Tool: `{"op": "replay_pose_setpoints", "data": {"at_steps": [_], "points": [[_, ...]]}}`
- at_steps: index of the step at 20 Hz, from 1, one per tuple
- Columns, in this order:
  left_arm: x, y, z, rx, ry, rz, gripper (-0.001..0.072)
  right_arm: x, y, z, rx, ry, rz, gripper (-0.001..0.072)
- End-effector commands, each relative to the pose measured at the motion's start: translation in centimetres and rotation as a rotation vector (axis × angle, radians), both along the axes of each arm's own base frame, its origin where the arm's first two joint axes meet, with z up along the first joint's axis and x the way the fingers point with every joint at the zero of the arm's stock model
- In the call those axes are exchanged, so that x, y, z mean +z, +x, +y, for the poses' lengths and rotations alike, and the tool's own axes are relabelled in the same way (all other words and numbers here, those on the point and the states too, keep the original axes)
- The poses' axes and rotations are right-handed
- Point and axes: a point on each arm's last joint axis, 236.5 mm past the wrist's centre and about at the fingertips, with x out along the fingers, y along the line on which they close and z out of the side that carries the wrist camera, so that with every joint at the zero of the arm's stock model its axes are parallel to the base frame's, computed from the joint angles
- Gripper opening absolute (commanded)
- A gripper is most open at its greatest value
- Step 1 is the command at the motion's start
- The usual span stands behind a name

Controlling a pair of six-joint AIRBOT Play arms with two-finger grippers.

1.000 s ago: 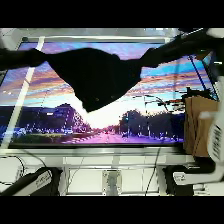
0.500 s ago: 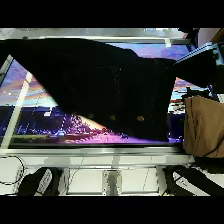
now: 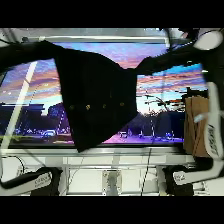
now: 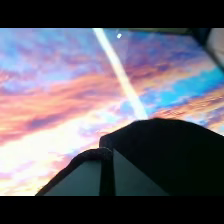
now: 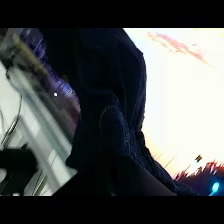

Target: Fold the clothes and pants, and hang the long-sleeved shirts on hangers.

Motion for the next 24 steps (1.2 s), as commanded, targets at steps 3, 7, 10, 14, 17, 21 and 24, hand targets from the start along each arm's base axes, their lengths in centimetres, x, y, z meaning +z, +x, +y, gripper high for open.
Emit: {"op": "replay_pose_setpoints", "data": {"at_steps": [3, 7, 10, 14, 17, 21, 24], "points": [[-12.1, 7.8, 2.0, 0.131, 0.002, 0.124, 0.0033, -13.6, 12.7, 0.5, -0.230, 0.084, -0.008, 0.0015], [-9.7, 6.5, 1.5, 0.075, 0.061, 0.069, 0.0033, -15.4, 16.1, -2.2, -0.337, 0.025, -0.088, 0.0015], [-7.3, 1.5, 0.5, -0.047, 0.196, 0.097, 0.0031, -13.4, 15.3, -3.6, -0.252, -0.020, -0.131, 0.0015], [-8.0, -8.4, -1.8, -0.159, 0.259, 0.255, 0.0031, -14.5, 10.3, -6.5, -0.094, -0.186, -0.010, 0.0015], [-12.8, -15.5, -1.2, -0.099, 0.292, 0.393, 0.0031, -15.7, 5.9, -8.2, 0.024, -0.315, 0.103, 0.0014], [-18.0, -22.7, -2.0, -0.077, 0.247, 0.533, 0.0031, -15.3, 1.8, -9.7, 0.083, -0.394, 0.203, 0.0014], [-20.3, -25.4, -2.8, -0.089, 0.235, 0.601, 0.0031, -16.6, -2.2, -10.4, 0.090, -0.421, 0.286, 0.0014]]}}
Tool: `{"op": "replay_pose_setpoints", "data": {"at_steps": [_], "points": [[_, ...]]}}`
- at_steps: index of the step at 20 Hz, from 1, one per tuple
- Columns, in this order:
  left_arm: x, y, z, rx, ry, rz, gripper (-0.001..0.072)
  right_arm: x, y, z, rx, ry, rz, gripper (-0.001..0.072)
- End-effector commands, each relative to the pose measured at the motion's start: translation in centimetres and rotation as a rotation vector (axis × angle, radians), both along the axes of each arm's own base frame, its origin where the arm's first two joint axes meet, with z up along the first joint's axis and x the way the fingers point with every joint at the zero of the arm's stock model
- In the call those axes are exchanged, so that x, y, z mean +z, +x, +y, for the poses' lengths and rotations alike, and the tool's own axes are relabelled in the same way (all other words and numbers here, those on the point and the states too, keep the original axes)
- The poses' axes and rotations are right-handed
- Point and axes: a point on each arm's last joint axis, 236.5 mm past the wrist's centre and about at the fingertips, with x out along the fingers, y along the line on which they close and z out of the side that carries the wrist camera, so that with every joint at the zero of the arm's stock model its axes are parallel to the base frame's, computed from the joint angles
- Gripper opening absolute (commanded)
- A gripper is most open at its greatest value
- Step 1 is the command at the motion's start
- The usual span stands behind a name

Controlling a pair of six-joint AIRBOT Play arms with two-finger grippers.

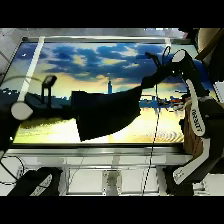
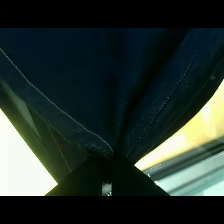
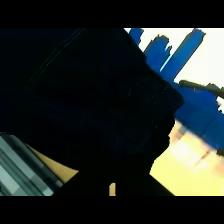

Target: Fold the clothes and pants, and hang the long-sleeved shirts on hangers.

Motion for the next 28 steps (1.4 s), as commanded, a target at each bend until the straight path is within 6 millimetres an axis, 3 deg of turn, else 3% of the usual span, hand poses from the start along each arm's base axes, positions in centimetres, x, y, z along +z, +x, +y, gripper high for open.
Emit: {"op": "replay_pose_setpoints", "data": {"at_steps": [1, 9, 13, 14, 15, 16, 17, 19, 22, 23, 25, 27, 28], "points": [[-3.6, -4.1, -0.2, 0.029, 0.009, 0.121, 0.0031, -1.6, -5.6, -1.5, 0.014, -0.068, 0.126, 0.0014], [-8.3, -7.8, -0.1, 0.033, 0.035, 0.267, 0.0031, -8.0, -15.8, -0.3, -0.011, -0.094, 0.258, 0.0015], [-9.9, -8.5, 0.7, 0.037, 0.065, 0.290, 0.0033, -10.6, -18.0, 0.4, -0.006, -0.112, 0.296, 0.0017], [-10.0, -8.6, 0.7, 0.037, 0.066, 0.291, 0.0045, -10.5, -18.2, 0.4, -0.004, -0.108, 0.303, 0.0017], [-10.0, -8.6, 0.6, 0.037, 0.064, 0.291, 0.0252, -10.1, -18.2, 0.5, -0.003, -0.102, 0.306, 0.0055], [-9.9, -8.5, 0.6, 0.037, 0.061, 0.291, 0.0607, -9.5, -18.4, 0.5, 0.004, -0.098, 0.313, 0.0185], [-9.8, -8.5, 0.5, 0.046, 0.053, 0.295, 0.0694, -8.5, -18.7, 0.6, 0.011, -0.095, 0.318, 0.0245], [-9.1, -8.0, 0.3, 0.046, 0.046, 0.275, 0.0699, -5.6, -19.0, 0.6, 0.009, -0.090, 0.311, 0.0338], [-6.5, -6.1, -0.1, 0.044, 0.028, 0.201, 0.0699, -0.8, -18.4, -0.5, 0.038, -0.128, 0.173, 0.0358], [-5.4, -5.3, -0.2, 0.043, 0.024, 0.171, 0.0699, 0.2, -17.9, -1.2, 0.030, -0.161, 0.105, 0.0472], [-3.7, -4.1, -0.5, 0.046, 0.012, 0.120, 0.0699, 0.8, -17.1, -2.8, -0.026, -0.219, 0.037, 0.0492], [-3.1, -3.5, -0.6, 0.051, 0.004, 0.094, 0.0698, 0.4, -16.9, -3.2, -0.154, -0.157, 0.100, 0.0501], [-3.1, -3.5, -0.6, 0.052, 0.003, 0.092, 0.0698, 0.1, -16.7, -2.8, -0.215, -0.068, 0.140, 0.0594]]}}
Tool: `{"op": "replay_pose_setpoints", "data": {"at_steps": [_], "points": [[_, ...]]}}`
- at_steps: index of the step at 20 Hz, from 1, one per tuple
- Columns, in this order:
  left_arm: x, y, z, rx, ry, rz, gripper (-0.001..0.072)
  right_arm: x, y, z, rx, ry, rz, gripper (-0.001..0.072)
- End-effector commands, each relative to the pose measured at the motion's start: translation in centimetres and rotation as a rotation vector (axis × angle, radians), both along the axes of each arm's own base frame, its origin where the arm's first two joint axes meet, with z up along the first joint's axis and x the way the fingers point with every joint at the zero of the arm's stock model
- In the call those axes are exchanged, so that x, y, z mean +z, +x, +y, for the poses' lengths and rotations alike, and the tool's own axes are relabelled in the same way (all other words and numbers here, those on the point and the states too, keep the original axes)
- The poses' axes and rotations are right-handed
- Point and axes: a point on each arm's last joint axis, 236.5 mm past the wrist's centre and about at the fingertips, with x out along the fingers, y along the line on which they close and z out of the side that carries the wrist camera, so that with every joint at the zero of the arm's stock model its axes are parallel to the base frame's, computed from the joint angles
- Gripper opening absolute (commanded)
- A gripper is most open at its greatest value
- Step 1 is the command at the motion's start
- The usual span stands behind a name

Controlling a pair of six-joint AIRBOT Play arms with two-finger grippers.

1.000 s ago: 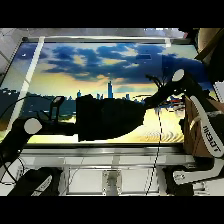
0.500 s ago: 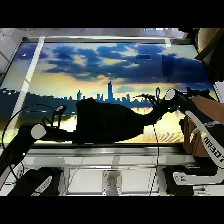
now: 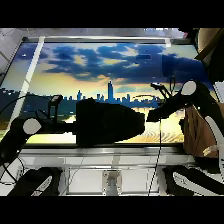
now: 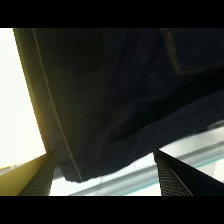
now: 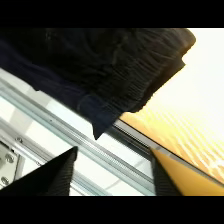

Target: Fold the clothes and pants, and hang the long-sleeved shirts on hangers.

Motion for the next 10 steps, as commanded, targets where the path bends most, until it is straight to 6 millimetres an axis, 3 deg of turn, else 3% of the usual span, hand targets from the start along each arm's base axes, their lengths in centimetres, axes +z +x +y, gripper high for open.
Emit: {"op": "replay_pose_setpoints", "data": {"at_steps": [1, 3, 6, 8, 10], "points": [[1.2, 0.9, -0.2, 0.005, -0.010, -0.042, 0.0698, 0.2, 1.1, -0.1, -0.232, 0.172, 0.030, 0.0600], [1.2, 1.0, -0.2, 0.006, -0.010, -0.042, 0.0698, -1.5, 2.0, -0.9, -0.412, 0.276, 0.053, 0.0687], [1.3, 1.3, -0.2, 0.011, -0.014, -0.057, 0.0697, -4.7, 1.1, 0.0, -0.554, 0.424, 0.122, 0.0694], [1.4, 1.4, -0.2, 0.012, -0.015, -0.059, 0.0697, -7.8, 0.4, 0.2, -0.593, 0.431, 0.144, 0.0701], [1.4, 1.4, -0.2, 0.029, -0.022, -0.051, 0.0696, -9.6, 0.6, 0.3, -0.643, 0.440, 0.173, 0.0703]]}}
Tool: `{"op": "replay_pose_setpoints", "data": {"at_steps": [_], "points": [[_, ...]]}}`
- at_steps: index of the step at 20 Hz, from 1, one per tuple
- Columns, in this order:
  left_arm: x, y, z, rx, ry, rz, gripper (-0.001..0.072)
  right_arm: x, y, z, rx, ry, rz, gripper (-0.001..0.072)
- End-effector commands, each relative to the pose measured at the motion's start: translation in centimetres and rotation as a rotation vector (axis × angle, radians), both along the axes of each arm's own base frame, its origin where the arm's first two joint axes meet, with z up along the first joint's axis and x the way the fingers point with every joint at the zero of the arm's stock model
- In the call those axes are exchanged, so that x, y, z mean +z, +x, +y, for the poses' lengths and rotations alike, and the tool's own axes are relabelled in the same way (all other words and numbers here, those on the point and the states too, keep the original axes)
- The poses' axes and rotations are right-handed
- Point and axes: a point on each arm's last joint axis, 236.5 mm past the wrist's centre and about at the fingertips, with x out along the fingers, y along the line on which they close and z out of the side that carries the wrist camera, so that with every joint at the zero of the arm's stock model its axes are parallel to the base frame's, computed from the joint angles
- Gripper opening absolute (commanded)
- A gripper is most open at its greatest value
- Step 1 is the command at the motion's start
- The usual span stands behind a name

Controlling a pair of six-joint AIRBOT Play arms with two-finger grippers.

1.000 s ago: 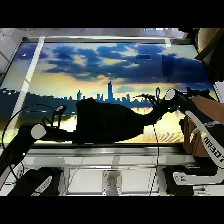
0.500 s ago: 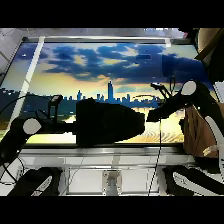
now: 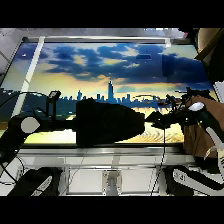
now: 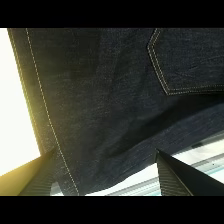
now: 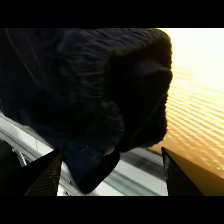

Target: Fold the clothes and pants, and hang the long-sleeved shirts on hangers.

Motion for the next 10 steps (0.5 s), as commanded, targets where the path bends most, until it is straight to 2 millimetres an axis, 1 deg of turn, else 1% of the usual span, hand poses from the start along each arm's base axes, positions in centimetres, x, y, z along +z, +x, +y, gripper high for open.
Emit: {"op": "replay_pose_setpoints", "data": {"at_steps": [1, 3, 5, 10], "points": [[0.1, 0.2, 0.0, 0.015, -0.007, -0.001, 0.0696, -2.9, 0.8, 0.5, -0.112, 0.076, 0.028, 0.0704], [0.1, 0.1, 0.0, 0.018, -0.009, 0.001, 0.0696, -4.1, 1.6, 0.6, -0.146, 0.097, 0.038, 0.0704], [0.2, 0.1, -0.2, 0.019, -0.016, 0.003, 0.0696, -4.3, 2.0, 1.4, -0.145, 0.130, 0.028, 0.0704], [0.2, 0.1, -0.2, 0.019, -0.016, 0.003, 0.0695, -5.0, 1.4, 4.4, -0.052, 0.101, -0.003, 0.0701]]}}
